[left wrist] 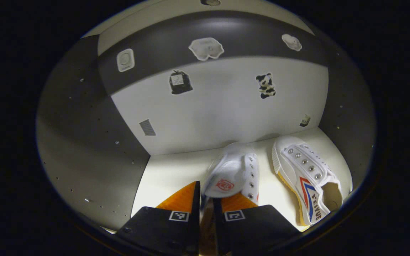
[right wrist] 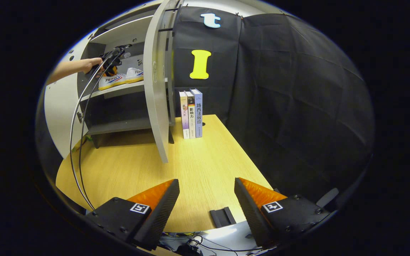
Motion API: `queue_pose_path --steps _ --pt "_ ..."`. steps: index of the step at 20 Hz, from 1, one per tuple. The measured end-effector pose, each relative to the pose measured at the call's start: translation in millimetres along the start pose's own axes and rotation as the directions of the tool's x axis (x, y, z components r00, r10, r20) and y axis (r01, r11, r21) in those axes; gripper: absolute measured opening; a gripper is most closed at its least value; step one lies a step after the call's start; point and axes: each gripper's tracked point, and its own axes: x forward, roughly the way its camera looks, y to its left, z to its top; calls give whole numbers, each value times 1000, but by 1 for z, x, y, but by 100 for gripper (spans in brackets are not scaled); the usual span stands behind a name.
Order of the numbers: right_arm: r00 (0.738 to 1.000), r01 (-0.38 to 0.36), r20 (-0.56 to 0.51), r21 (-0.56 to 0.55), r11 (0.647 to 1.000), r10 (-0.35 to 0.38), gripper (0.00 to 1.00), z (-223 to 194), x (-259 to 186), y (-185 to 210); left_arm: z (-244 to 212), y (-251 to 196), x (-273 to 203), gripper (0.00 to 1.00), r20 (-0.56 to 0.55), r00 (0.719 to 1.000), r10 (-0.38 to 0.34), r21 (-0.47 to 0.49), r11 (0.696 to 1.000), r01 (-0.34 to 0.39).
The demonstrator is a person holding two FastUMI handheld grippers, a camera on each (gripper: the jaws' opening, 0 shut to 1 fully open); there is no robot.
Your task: Grab one shoe with the right hand and put it into the shoe cabinet, grab the other shoe with the left hand and put it into the shoe cabinet; then close the right door with the right hand and the left door with the left hand.
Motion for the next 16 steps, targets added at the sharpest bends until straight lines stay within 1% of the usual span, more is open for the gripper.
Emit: queue_pose_path --steps 1,2,3,4,5,6,7,8,9,11,12,13,16 --pt "1000 -1 4 1 1000 1 99 2 -1 0 -1 -1 -15 27 30 999 -26 -17 1000 26" --pt "1000 -1 8 4 1000 1 99 5 0 0 -5 -2 -32 39 49 998 -46 -21 999 48" --pt "1000 -1 13 6 1000 1 99 7 0 0 -10 -1 -52 47 70 996 -61 -8 998 62" --pt "1000 -4 20 9 1000 4 99 11 0 1 -12 0 -72 48 109 992 -64 7 998 64" --pt "1000 -8 28 7 1000 8 99 16 0 2 -13 0 -91 53 153 985 -77 22 997 75" --pt "999 -12 33 3 1000 12 99 18 1 3 -16 -4 -114 55 195 976 -94 31 996 89" --pt "999 -16 39 -2 1000 16 99 23 1 4 -21 -5 -134 64 232 967 -106 31 994 102" --pt "999 -22 48 -6 1000 22 99 28 0 5 -29 -6 -154 68 258 959 -116 18 993 115" --pt "998 -28 57 -10 1000 28 99 34 0 6 -38 -6 -174 82 280 953 -118 -5 992 124" --pt "996 -33 77 -22 999 34 99 48 -2 7 -53 -7 -212 86 332 935 -122 -31 990 140" --pt "995 -33 90 -25 999 35 99 56 -3 7 -60 -3 -228 89 357 928 -111 -30 991 130" --pt "994 -33 106 -22 999 35 99 65 -5 7 -70 1 -242 97 379 920 -100 -23 993 118" --pt "988 -30 155 3 1000 29 99 93 -13 5 -98 4 -284 98 434 897 -81 1 996 89"
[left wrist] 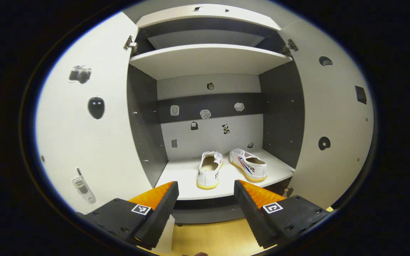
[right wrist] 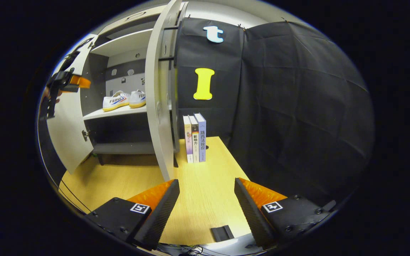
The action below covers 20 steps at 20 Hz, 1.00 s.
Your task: Grab one shoe with the right hand and put it into the shoe cabinet, grab the other shoe with the left hand and put it into the shoe cabinet; then close the right door with the right hand and the left door with the left hand.
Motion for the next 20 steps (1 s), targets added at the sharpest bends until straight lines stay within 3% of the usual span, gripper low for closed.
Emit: queue_pose_path --steps 7,12,20 --pt "988 44 149 42 998 -50 98 76 -13 -21 -41 -13 -67 98 112 994 -18 -38 999 22" --pt "962 86 253 93 992 -107 98 131 -12 -48 -90 -32 -88 98 74 995 -63 -38 997 66" --pt "920 152 362 29 988 -152 98 203 12 -68 -123 -49 -109 98 29 992 -125 -52 991 126"
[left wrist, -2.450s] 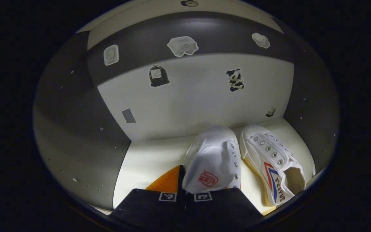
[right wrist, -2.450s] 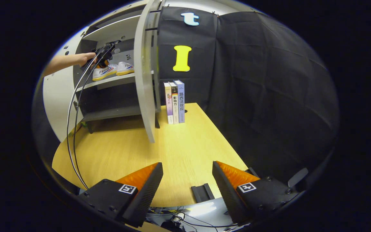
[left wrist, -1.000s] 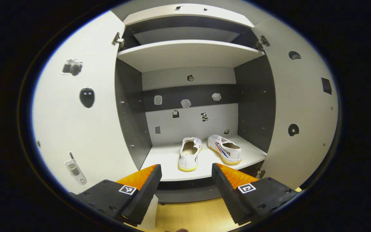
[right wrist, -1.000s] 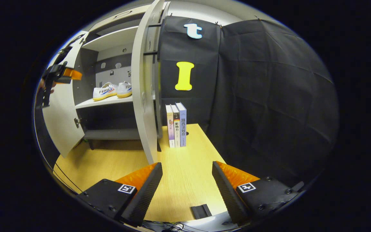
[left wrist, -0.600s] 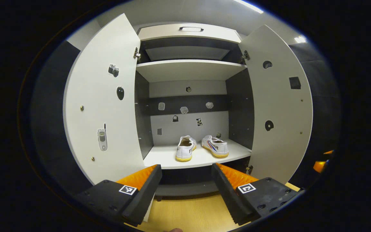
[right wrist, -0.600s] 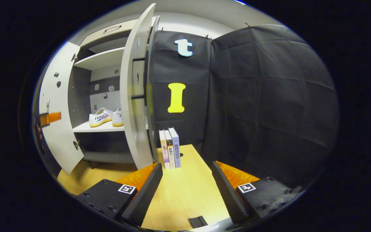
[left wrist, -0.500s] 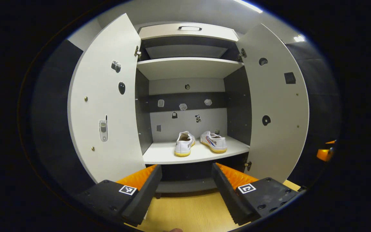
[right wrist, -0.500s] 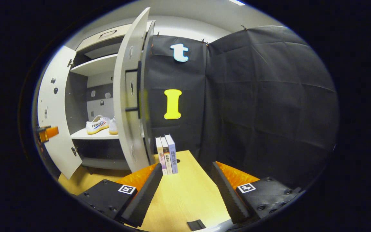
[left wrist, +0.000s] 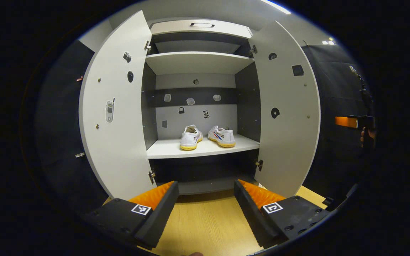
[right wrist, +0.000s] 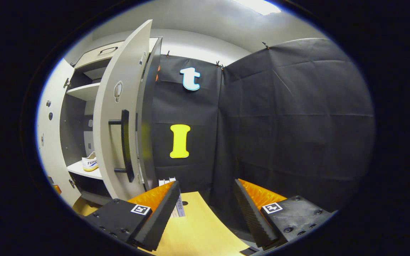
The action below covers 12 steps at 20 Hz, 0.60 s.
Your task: Grab one shoe with the right hand and put it into the shoe cabinet, grab the other shoe with the left hand and put it into the shoe cabinet; then close the right door with the right hand and the left door with the left hand.
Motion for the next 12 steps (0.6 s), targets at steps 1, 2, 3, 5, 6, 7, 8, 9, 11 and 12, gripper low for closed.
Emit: queue_pose_path --steps 1,2,3,5,6,7,8,9,11,12 --pt "1000 -4 1 -14 1000 4 98 4 7 2 -1 0 -2 98 0 1000 -1 0 1000 1" --pt "1000 -20 3 -4 1000 20 98 11 14 9 -3 2 -4 98 0 1000 2 2 1000 -2" --pt "999 -42 4 19 999 42 96 17 21 17 -4 3 -5 98 -2 1000 8 5 1000 -8" --pt "998 -56 12 34 998 55 98 26 34 24 -9 6 -7 98 -14 1000 13 0 1000 -13" --pt "998 -61 15 23 998 61 98 28 40 27 -13 8 -8 98 -24 1000 18 3 1000 -18" --pt "997 -75 17 22 997 75 98 31 44 32 -16 12 -9 98 -30 999 27 6 1000 -27" --pt "995 -97 19 34 995 96 98 35 47 41 -17 16 -9 98 -35 999 35 8 999 -35" --pt "993 -120 21 51 991 119 98 38 49 48 -19 19 -10 98 -39 998 42 5 999 -41" --pt "989 -148 26 67 987 147 98 42 54 57 -21 23 -11 98 -47 998 50 -5 999 -50" --pt "986 -163 32 69 984 161 98 45 56 61 -22 26 -11 98 -50 997 56 -11 998 -56"
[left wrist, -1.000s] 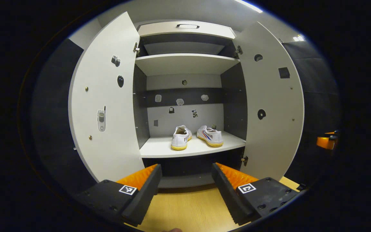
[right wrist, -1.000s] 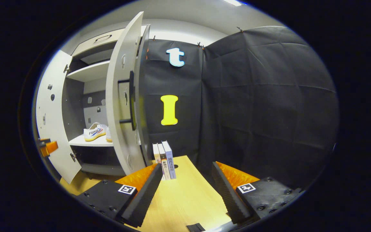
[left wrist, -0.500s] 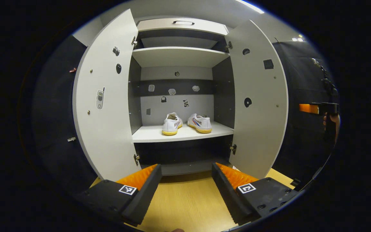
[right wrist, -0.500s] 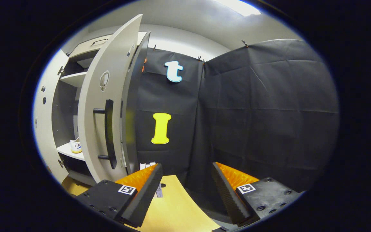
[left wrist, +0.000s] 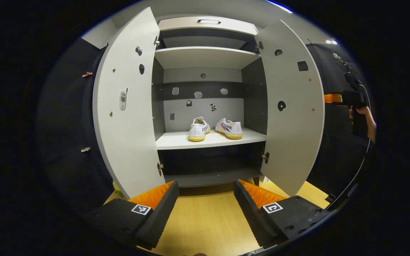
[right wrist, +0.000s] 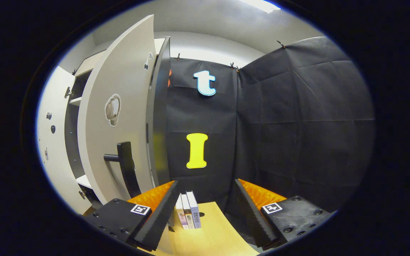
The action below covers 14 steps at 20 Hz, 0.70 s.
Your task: Grab one shoe with the right hand and put it into the shoe cabinet, grab the other shoe with the left hand and put it into the shoe cabinet; then close the right door with the right hand and the left door with the left hand.
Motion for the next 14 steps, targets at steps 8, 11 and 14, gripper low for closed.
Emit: queue_pose_path --steps 8,11,14 --pt "998 -57 -20 23 998 58 92 3 6 20 -3 2 13 98 -15 1000 5 33 999 -5" --pt "999 -42 -28 31 999 43 96 3 4 22 3 -4 16 98 5 1000 -7 38 999 7" --pt "999 -42 -18 8 999 42 96 4 -2 34 2 -9 13 98 12 1000 -27 21 999 27"
